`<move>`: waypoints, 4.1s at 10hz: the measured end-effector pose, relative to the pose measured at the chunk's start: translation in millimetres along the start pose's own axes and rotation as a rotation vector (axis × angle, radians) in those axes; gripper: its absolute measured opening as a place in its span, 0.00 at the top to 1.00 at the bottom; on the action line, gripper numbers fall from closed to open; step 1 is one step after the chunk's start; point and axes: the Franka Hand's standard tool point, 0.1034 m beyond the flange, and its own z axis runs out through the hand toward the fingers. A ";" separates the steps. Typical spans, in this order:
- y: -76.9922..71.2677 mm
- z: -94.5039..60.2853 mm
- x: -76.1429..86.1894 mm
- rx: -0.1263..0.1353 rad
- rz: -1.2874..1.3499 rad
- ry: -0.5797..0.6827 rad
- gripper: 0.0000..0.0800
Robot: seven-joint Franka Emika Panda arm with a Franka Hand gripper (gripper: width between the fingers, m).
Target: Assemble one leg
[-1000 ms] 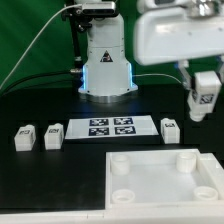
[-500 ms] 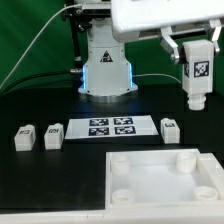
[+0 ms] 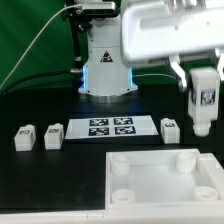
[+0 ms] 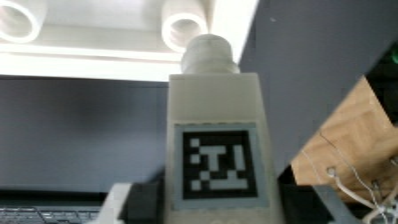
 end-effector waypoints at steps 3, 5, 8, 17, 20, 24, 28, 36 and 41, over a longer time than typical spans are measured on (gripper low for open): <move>16.2 24.1 31.9 -0.015 -0.020 0.028 0.63; 20.0 38.8 25.8 -0.020 -0.025 0.030 0.63; 13.5 51.1 13.1 -0.013 -0.029 0.026 0.63; 4.3 78.1 -24.6 -0.004 -0.040 -0.017 0.63; 4.4 78.7 -26.3 -0.004 -0.043 -0.019 0.63; 4.5 78.9 -27.0 -0.004 -0.047 -0.022 0.30; 4.5 78.9 -27.0 -0.004 -0.052 -0.022 0.19; 10.2 82.4 -18.5 0.000 -0.046 -0.149 0.19; 8.9 82.0 -20.7 0.009 -0.041 -0.242 0.19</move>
Offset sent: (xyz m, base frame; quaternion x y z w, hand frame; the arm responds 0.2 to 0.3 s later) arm 0.0217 -0.0022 -0.0269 -0.0131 0.0422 -0.0040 0.9990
